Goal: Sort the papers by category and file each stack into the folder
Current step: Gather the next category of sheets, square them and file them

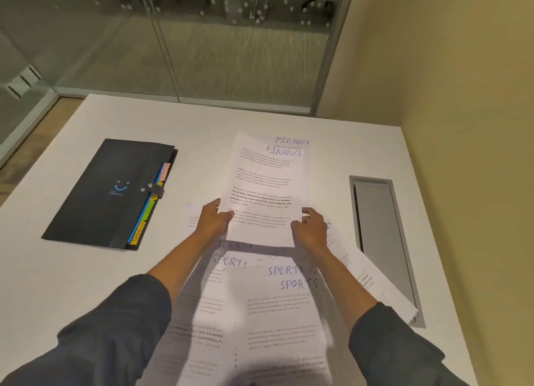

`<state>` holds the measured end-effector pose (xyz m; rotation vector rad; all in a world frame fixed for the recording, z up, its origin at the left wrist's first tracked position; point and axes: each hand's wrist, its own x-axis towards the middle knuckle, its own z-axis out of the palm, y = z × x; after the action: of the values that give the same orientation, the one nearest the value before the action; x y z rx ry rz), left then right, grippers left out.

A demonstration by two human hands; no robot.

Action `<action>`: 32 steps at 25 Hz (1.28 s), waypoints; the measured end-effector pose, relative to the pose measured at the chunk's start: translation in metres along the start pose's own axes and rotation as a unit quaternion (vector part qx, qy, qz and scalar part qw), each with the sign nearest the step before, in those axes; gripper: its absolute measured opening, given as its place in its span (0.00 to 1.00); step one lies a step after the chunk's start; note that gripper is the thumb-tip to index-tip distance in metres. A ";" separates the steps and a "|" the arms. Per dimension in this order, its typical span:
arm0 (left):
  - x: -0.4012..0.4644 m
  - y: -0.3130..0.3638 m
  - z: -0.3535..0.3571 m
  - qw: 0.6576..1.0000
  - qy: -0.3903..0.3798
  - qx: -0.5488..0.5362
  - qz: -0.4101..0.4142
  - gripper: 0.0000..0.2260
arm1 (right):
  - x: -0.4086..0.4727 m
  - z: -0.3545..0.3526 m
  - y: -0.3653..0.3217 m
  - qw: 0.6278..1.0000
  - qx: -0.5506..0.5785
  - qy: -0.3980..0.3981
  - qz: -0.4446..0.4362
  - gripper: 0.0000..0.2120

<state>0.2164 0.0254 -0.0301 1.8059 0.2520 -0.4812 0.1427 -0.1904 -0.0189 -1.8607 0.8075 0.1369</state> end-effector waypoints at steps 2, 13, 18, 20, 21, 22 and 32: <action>0.017 0.011 0.010 1.000 0.010 0.010 0.019 0.07 | 0.020 -0.004 -0.005 1.000 -0.003 0.017 -0.007 0.19; 0.094 0.019 0.039 0.999 0.010 0.036 0.013 0.15 | 0.108 -0.009 -0.007 0.997 -0.057 0.057 -0.004 0.22; 0.110 0.007 0.034 0.972 0.027 0.223 0.069 0.15 | 0.121 -0.008 0.002 0.983 -0.175 0.057 -0.007 0.18; 0.114 0.002 0.033 0.943 0.044 0.325 0.061 0.20 | 0.122 -0.005 0.002 0.971 -0.228 0.072 -0.012 0.15; 0.114 0.001 0.034 0.930 0.045 0.360 0.060 0.20 | 0.121 -0.003 0.001 0.964 -0.253 0.079 -0.013 0.18; 0.113 0.000 0.036 0.921 0.038 0.382 0.064 0.20 | 0.122 0.000 0.000 0.956 -0.280 0.082 -0.010 0.20; 0.108 0.002 0.055 0.890 0.033 0.448 0.071 0.21 | 0.131 0.019 -0.020 0.982 -0.178 0.048 0.048 0.28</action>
<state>0.3032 -0.0359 -0.0893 2.7253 -0.0906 -0.4649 0.2597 -0.2307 -0.0704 -2.1773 0.9902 0.2694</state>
